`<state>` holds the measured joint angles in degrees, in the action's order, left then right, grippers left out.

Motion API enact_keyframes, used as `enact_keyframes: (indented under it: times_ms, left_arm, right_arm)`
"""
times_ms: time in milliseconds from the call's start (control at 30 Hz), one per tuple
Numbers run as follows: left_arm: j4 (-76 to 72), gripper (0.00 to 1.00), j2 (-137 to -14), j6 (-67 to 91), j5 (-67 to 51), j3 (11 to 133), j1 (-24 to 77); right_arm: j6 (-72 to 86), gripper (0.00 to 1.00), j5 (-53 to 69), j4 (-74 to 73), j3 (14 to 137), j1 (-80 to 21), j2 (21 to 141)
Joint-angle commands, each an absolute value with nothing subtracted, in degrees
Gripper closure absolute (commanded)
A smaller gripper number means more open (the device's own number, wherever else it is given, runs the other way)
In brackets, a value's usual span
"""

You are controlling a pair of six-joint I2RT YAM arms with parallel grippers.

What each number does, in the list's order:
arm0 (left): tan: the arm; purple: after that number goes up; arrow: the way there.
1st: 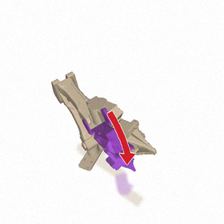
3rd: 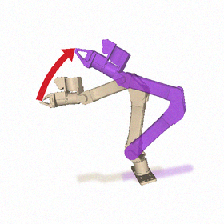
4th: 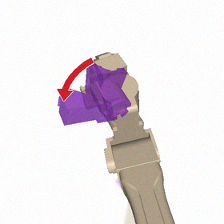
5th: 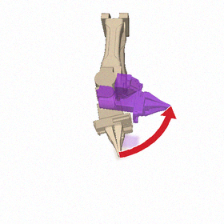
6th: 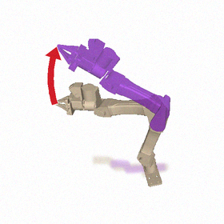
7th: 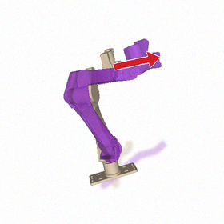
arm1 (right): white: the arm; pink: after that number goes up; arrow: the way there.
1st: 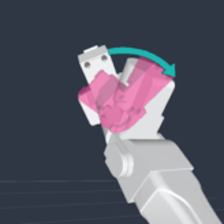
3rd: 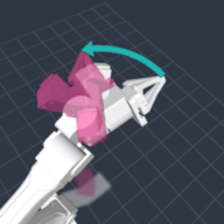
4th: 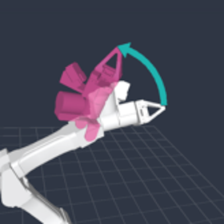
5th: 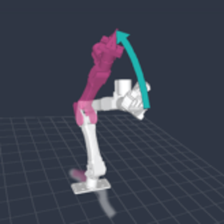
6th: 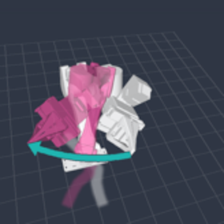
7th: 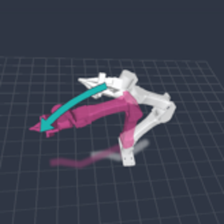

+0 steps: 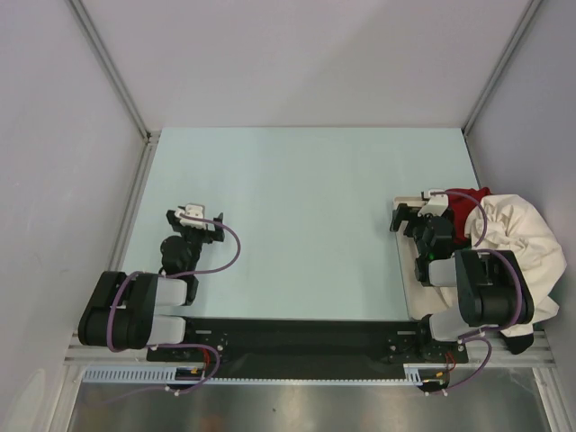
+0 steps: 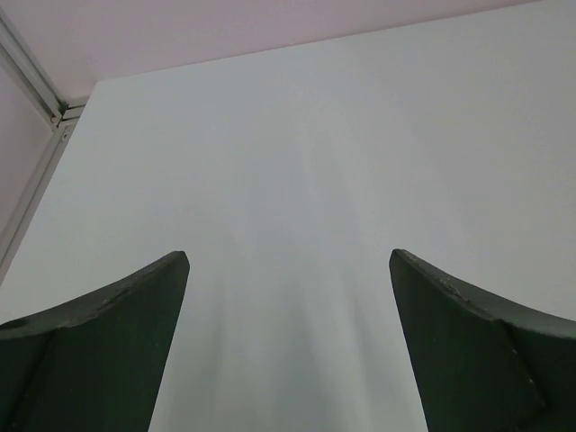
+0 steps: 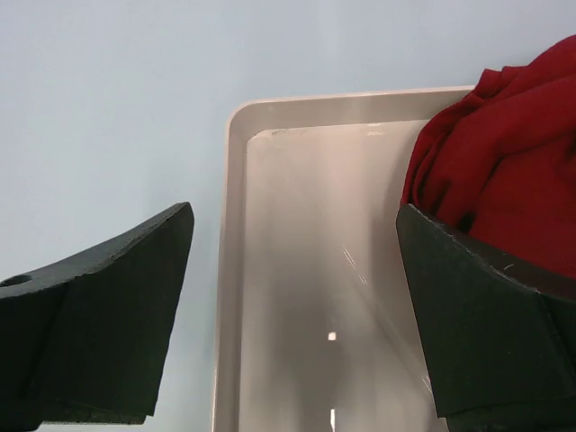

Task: Fold and stack the t-shirts
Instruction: Grab the tshirt from the pile

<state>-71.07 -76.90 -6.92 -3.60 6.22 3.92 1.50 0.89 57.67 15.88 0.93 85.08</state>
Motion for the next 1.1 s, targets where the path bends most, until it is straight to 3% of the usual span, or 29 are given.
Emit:
enact_keyframes:
  times_ms: [0, 100, 233, 433, 467, 500, 533, 633, 767, 933, 1067]
  left_arm:
    - [-73.48, 0.0, -76.82, -5.62, -4.13, 7.03, 3.43]
    - [-73.13, 0.0, -76.73, -5.62, -4.13, 7.03, 3.34]
    - [-69.9, 0.0, -76.03, -6.32, -6.66, 8.08, 3.34]
    - [-63.49, 0.0, -73.57, -5.97, -11.59, 10.62, 1.85]
    - [-54.41, 0.0, -69.47, -7.19, -14.99, 14.12, 1.76]
    - [-43.35, 0.0, -68.74, -8.43, -18.51, 25.98, 1.76]
    - [-24.36, 0.0, -69.08, -8.18, -22.63, 32.19, 1.76]
    - [-12.17, 0.0, -72.5, -9.22, -22.33, 44.34, 2.63]
    - [4.88, 0.0, -74.87, -12.04, -19.17, 56.31, 6.23]
    - [24.13, 0.0, -76.03, -15.99, -20.21, 69.23, 10.02]
    - [30.66, 0.0, -75.67, -18.8, -23.64, 72.51, 10.46]
  right_arm:
    - [1.49, 0.0, 0.26, 60.37, 16.17, 0.97, 84.64]
    - [1.15, 0.0, 0.09, 51.1, 19.76, 0.62, 79.47]
    - [5.77, 0.0, -1.86, 27.5, 27.85, 0.18, 69.19]
    - [14.13, 0.09, -6.12, -10.27, 50.86, 0.18, 61.17]
    - [15.11, 0.09, -8.24, -14.63, 53.24, 0.18, 60.56]
    - [15.99, 0.11, -10.61, -18.59, 55.7, 0.18, 59.95]
    - [16.78, 0.12, -15.86, -25.94, 58.94, 0.18, 59.42]
    - [20.39, 0.09, -25.19, -37.65, 63.0, 0.18, 56.35]
    - [21.8, 0.0, -29.27, -45.16, 63.64, 2.54, 52.56]
    - [18.38, 0.0, -21.12, -46.06, 60.65, 15.42, 52.47]
    - [18.11, 0.02, -18.55, -45.0, 60.55, 19.77, 57.29]
